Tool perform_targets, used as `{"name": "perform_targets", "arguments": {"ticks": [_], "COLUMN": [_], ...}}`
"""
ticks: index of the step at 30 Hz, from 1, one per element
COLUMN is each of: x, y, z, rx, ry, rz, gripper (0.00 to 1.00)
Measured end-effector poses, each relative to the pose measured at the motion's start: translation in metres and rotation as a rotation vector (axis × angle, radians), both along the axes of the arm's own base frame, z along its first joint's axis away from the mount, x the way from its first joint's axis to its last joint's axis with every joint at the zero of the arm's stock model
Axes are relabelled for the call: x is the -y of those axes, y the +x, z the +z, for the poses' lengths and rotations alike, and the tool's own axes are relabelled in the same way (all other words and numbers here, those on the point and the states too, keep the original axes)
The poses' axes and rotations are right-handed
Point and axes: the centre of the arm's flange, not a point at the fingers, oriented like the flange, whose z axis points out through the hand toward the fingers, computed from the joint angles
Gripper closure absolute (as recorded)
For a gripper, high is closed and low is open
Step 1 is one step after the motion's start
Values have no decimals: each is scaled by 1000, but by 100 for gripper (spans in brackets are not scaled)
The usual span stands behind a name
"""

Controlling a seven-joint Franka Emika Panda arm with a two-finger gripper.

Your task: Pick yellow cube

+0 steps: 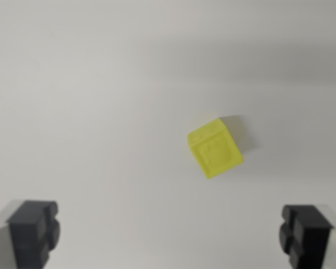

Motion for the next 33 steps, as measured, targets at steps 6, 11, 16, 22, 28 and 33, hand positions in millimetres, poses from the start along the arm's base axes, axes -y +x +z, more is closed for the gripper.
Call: {"name": "perform_targets", "arguments": {"ticks": [6,11,16,22,28,33], "x": [4,7,10,13,17,20], "y": [-4,-7,-10,-13,-17,-20], "z": [-15,-28,-40,-55,-70,-83], "rx": [-1,-2,-3,-4,-6,-6], "ry": [0,0,0,1,1,1], "rz": [30,56,81,111,142,167], "gripper": [0,0,0,0,0,0]}}
